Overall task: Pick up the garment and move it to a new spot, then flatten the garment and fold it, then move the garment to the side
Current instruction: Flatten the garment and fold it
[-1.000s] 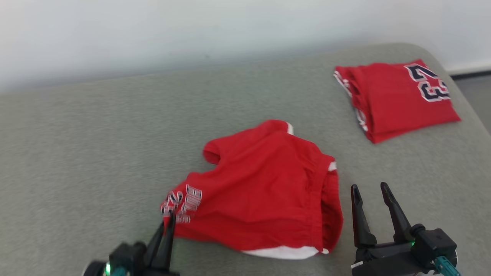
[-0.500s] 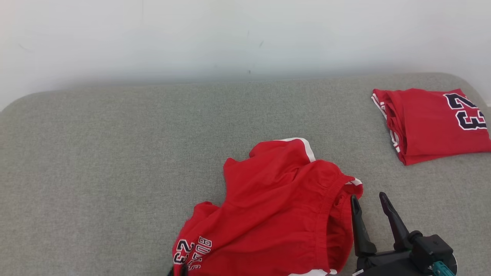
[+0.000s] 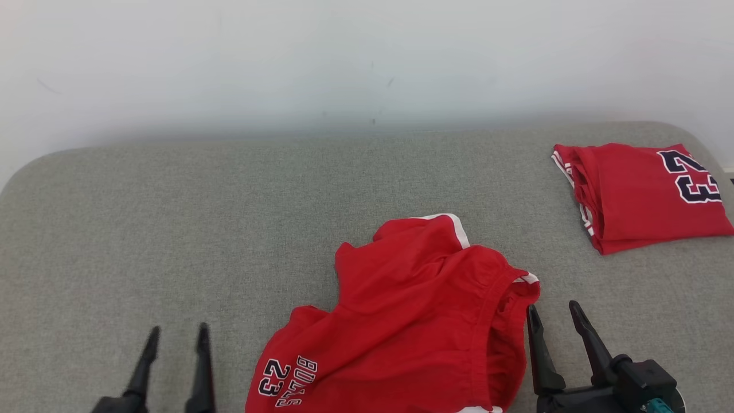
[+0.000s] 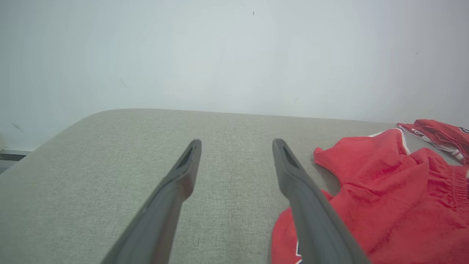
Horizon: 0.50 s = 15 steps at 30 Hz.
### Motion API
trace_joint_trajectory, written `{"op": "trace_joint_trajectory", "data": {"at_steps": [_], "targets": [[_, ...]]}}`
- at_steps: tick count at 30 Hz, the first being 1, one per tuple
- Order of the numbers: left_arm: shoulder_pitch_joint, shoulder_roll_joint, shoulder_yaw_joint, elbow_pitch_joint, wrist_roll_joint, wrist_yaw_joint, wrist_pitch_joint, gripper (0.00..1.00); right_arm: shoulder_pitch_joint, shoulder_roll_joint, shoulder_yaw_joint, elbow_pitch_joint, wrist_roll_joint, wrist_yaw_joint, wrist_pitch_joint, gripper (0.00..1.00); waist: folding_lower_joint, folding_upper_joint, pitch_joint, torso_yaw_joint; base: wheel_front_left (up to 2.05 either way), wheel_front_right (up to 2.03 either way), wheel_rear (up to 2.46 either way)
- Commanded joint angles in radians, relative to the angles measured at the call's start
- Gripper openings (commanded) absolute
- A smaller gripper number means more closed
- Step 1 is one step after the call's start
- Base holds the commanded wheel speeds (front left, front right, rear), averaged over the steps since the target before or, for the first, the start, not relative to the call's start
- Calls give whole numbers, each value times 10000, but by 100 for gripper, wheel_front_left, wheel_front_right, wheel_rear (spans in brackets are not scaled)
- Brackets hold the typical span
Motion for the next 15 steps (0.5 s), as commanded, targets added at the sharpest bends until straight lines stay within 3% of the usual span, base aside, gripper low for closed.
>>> {"op": "trace_joint_trajectory", "data": {"at_steps": [1, 7, 15], "targets": [[192, 5, 414, -137, 178, -33, -28, 100, 81, 25, 19, 68, 53, -27, -2, 100, 1, 0, -25, 0, 0, 0, 0], [365, -52, 1584, -208, 535, -406, -29, 100, 138, 49, 54, 330, 97, -27, -2, 100, 1, 0, -113, -43, 0, 0, 0], [442, -433, 2125, -96, 1040, -759, -30, 100, 126, 71, 292, 952, 207, -27, -2, 100, 1, 0, -192, -48, 0, 0, 0]]}}
